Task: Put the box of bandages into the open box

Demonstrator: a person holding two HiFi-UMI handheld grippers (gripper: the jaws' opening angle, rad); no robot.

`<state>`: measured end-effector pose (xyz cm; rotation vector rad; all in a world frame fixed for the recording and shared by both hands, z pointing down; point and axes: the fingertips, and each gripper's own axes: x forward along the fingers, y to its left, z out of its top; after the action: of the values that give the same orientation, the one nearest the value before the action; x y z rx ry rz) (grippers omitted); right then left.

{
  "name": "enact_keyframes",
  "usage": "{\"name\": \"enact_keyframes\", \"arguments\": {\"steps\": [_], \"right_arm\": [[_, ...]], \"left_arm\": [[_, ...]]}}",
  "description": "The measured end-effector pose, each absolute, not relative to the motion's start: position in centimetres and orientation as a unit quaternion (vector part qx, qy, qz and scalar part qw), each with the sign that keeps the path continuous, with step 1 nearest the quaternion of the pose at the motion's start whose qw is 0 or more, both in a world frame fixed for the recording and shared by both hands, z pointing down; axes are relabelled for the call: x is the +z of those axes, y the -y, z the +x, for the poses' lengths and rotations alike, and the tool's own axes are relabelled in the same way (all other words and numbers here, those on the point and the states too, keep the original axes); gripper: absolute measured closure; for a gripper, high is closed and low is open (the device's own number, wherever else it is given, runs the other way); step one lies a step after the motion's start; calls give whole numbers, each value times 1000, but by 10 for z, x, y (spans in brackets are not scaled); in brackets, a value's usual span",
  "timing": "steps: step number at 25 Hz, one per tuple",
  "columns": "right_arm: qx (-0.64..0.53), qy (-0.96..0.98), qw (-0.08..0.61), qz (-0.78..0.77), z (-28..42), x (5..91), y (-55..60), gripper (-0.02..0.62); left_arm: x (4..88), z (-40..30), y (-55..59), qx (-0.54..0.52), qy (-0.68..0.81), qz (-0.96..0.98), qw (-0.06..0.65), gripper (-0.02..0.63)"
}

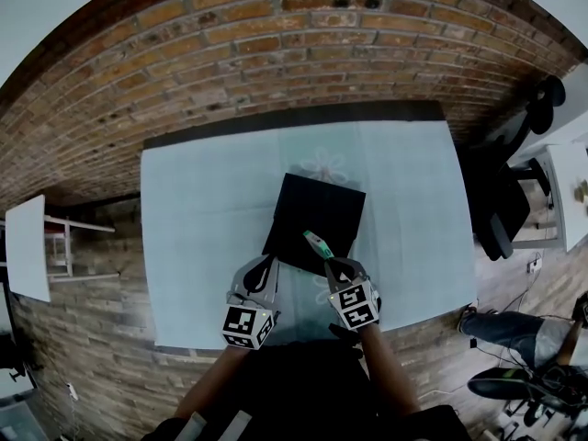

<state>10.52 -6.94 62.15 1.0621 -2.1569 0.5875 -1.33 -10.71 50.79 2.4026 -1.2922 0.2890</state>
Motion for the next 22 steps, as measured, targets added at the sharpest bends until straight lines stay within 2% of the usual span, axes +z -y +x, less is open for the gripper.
{"name": "enact_keyframes", "arguments": {"steps": [10, 22], "right_arm": [[197, 818, 380, 384, 96, 644, 61, 588], [192, 830, 381, 360, 71, 650, 53, 588]], "left_arm": [[514, -12, 110, 105, 457, 859, 205, 607], [512, -17, 108, 105, 460, 858, 204, 607]]}}
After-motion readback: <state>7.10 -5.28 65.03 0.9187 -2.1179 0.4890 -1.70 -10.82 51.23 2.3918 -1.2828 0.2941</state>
